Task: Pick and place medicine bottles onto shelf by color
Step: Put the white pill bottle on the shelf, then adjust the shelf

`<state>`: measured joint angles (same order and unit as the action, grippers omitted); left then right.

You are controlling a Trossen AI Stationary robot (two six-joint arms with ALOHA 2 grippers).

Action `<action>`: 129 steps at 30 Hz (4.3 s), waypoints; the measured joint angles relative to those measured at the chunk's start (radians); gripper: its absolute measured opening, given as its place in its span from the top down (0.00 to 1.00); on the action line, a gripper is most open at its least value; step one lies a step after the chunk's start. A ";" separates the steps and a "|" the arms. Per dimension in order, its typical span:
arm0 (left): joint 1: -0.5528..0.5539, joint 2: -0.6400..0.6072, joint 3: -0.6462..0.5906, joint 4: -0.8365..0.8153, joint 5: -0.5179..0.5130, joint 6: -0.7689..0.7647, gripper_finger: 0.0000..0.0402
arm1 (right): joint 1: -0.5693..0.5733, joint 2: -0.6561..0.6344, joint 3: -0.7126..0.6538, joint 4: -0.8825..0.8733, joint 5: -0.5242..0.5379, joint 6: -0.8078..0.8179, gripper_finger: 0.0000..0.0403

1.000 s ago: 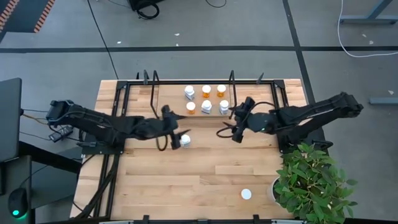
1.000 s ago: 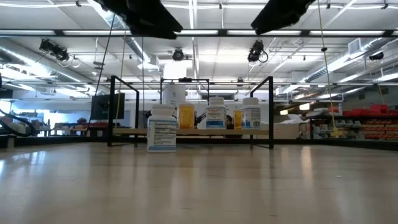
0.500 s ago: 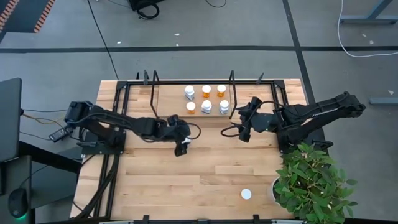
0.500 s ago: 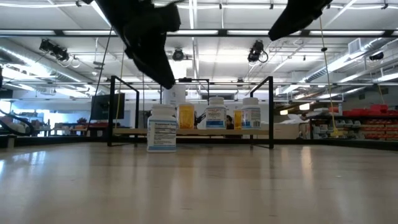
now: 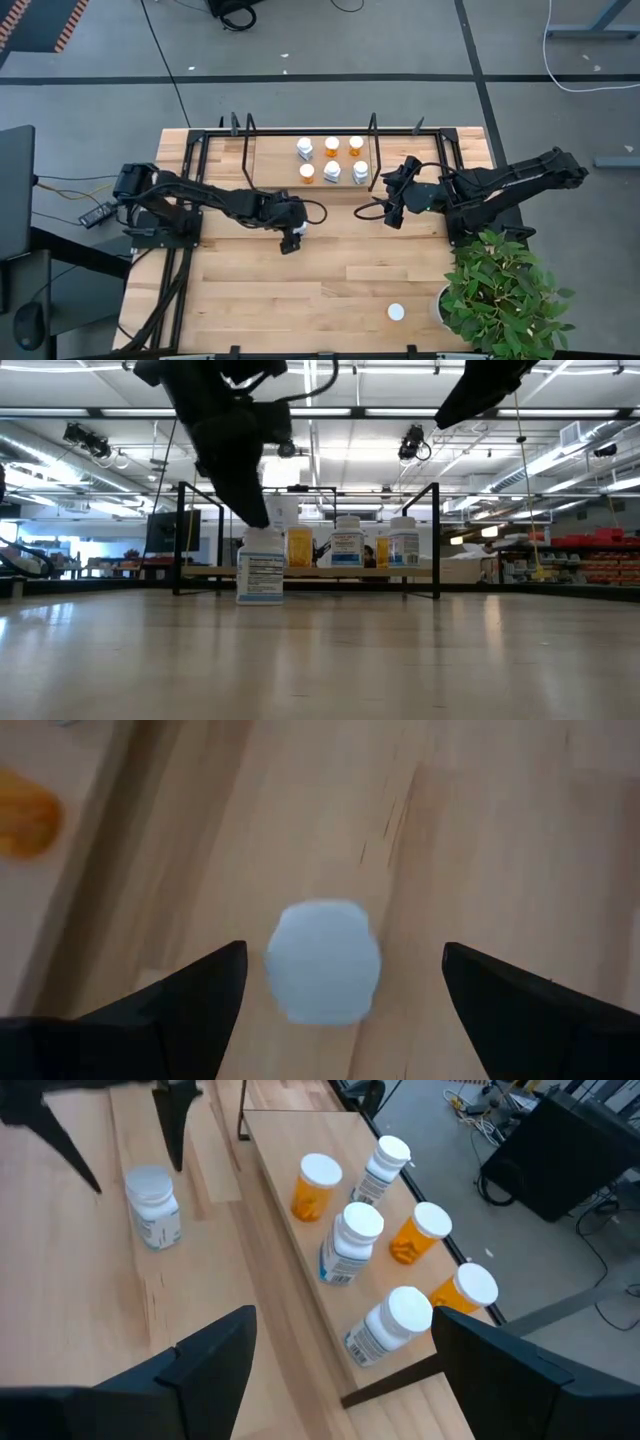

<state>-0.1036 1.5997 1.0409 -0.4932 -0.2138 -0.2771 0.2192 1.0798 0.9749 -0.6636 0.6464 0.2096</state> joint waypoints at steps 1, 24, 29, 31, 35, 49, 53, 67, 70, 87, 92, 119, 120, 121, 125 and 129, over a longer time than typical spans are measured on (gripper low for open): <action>0.001 0.014 0.000 0.004 -0.004 0.000 0.14 | 0.000 0.001 0.000 0.000 0.000 0.000 0.23; 0.029 0.113 0.000 0.053 -0.018 0.038 0.26 | 0.000 0.001 0.000 -0.004 0.000 0.004 0.23; 0.051 0.113 0.000 0.047 -0.018 0.037 0.39 | 0.000 0.001 0.000 -0.005 0.000 0.004 0.23; 0.059 0.113 0.000 0.043 -0.018 0.037 0.45 | 0.000 0.001 0.000 -0.005 0.000 0.004 0.23; 0.075 0.110 0.000 0.024 -0.017 0.036 0.55 | 0.000 0.001 0.000 -0.018 0.000 0.004 0.23; 0.190 -0.088 -0.001 -0.127 -0.018 0.132 0.51 | 0.000 0.001 0.000 -0.029 0.000 0.004 0.23; 0.284 -0.127 -0.001 -0.133 -0.041 0.191 0.56 | -0.001 0.001 0.000 -0.027 0.000 0.004 0.23; 0.626 -0.126 -0.001 0.001 0.012 0.331 0.52 | -0.001 0.001 0.000 -0.022 0.002 -0.004 0.23; 0.666 -0.126 -0.001 0.038 0.020 0.363 0.53 | -0.001 0.001 0.000 -0.022 0.011 -0.004 0.23; 0.714 0.072 0.208 -0.116 -0.013 0.346 0.52 | -0.002 0.000 0.000 -0.014 0.012 -0.023 0.23; 0.715 0.140 0.230 -0.164 -0.005 0.342 0.51 | -0.001 0.000 0.000 -0.018 0.012 -0.023 0.23; 0.723 0.185 0.269 -0.224 -0.008 0.261 0.25 | -0.001 0.000 0.000 -0.020 0.011 -0.011 0.23; 0.723 0.185 0.269 -0.224 -0.008 0.258 0.24 | -0.001 0.000 0.000 -0.020 0.011 -0.011 0.23; 0.723 0.185 0.269 -0.224 -0.008 0.257 0.22 | -0.001 0.000 0.000 -0.020 0.011 -0.011 0.23; 0.716 0.177 0.270 -0.224 -0.010 0.255 0.16 | -0.001 0.000 0.000 -0.019 0.011 -0.011 0.23; 0.706 0.174 0.270 -0.225 -0.014 0.270 0.13 | -0.001 0.000 0.000 -0.019 0.011 -0.011 0.23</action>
<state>0.6020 1.7741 1.3109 -0.7177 -0.2281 -0.0067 0.2180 1.0801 0.9745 -0.6830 0.6575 0.1982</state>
